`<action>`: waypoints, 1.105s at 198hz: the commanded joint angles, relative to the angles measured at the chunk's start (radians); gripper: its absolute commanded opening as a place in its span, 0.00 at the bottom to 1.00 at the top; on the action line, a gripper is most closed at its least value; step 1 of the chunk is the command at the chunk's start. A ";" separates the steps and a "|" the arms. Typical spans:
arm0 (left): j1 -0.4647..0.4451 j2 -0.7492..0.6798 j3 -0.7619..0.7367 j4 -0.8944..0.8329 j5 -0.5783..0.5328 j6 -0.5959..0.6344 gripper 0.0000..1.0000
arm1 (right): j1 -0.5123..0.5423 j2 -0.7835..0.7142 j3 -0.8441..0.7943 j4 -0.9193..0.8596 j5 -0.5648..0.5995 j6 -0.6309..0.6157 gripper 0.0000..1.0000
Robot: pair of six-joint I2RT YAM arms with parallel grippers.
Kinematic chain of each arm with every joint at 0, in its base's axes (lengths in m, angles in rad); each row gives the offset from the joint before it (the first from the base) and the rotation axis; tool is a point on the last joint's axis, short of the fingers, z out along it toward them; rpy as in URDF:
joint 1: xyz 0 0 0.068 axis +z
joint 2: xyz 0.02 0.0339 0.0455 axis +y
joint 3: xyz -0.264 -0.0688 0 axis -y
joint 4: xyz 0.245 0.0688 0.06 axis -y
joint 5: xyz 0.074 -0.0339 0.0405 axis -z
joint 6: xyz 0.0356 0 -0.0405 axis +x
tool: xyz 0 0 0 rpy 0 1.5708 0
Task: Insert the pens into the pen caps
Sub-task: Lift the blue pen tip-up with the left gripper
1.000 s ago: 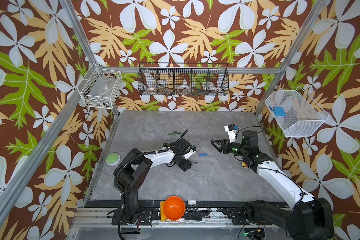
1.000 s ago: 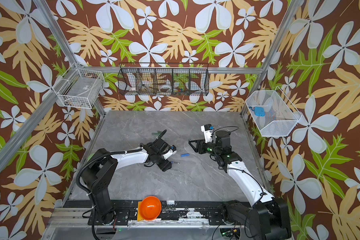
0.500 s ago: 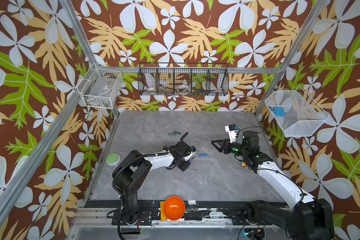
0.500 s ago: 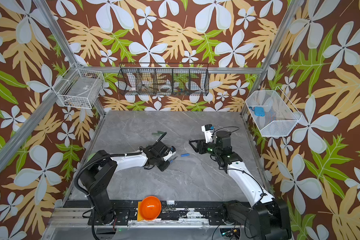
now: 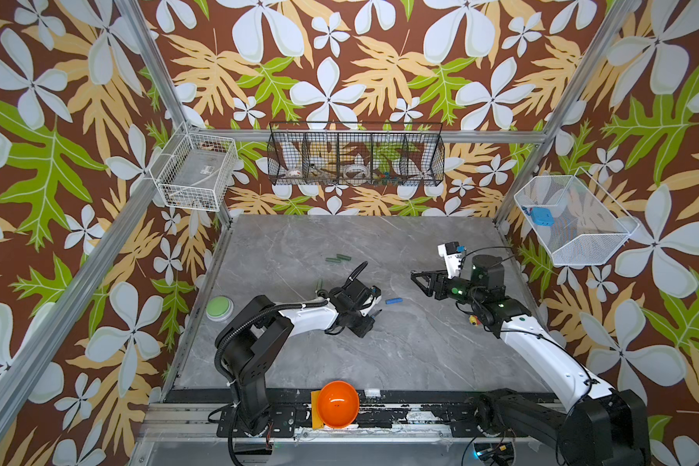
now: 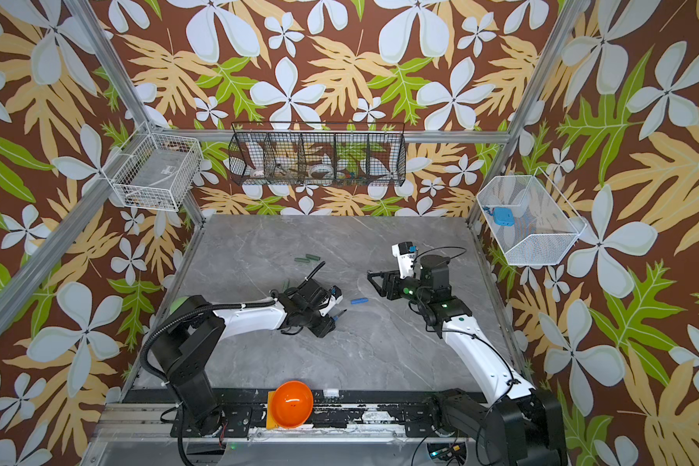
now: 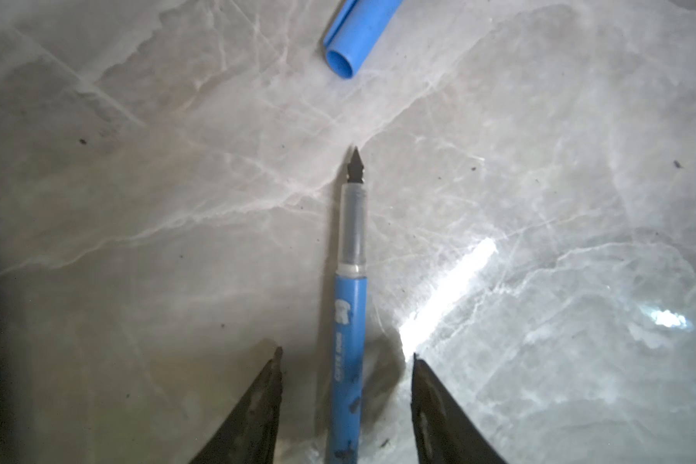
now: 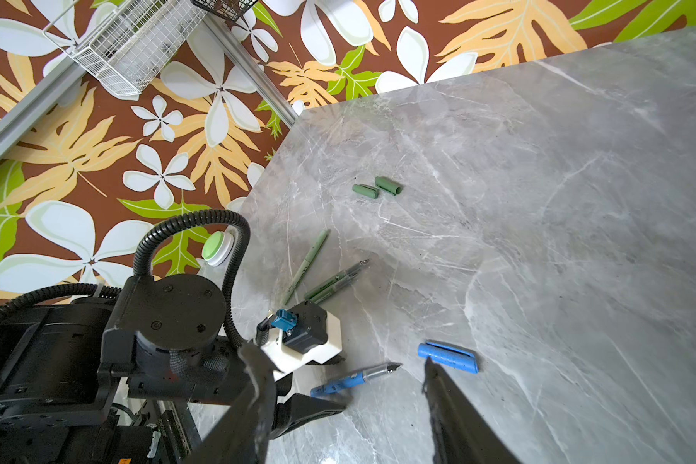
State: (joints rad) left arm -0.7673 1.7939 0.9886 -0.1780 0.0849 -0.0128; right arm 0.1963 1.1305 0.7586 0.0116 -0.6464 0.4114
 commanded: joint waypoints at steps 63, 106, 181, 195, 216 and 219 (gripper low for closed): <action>-0.030 0.007 -0.031 -0.050 -0.041 -0.029 0.31 | -0.001 -0.024 -0.003 -0.014 0.026 0.008 0.59; -0.052 0.013 -0.030 -0.054 -0.088 -0.050 0.34 | -0.001 -0.059 -0.020 -0.026 0.034 0.006 0.59; -0.065 0.016 -0.039 -0.032 -0.109 -0.060 0.00 | -0.001 -0.073 0.015 -0.180 0.055 -0.018 0.60; -0.064 -0.003 -0.038 -0.005 -0.096 -0.069 0.00 | -0.001 -0.061 0.023 -0.224 0.052 -0.008 0.60; -0.063 -0.025 -0.011 0.029 -0.069 -0.091 0.00 | 0.005 -0.051 -0.016 -0.210 0.054 0.052 0.60; -0.061 -0.027 -0.004 0.035 -0.063 -0.095 0.00 | 0.008 -0.049 -0.027 -0.196 0.056 0.068 0.60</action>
State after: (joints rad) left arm -0.8291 1.7832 0.9604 -0.1238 -0.0311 -0.0757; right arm 0.1959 1.0740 0.7673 -0.1612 -0.6003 0.4152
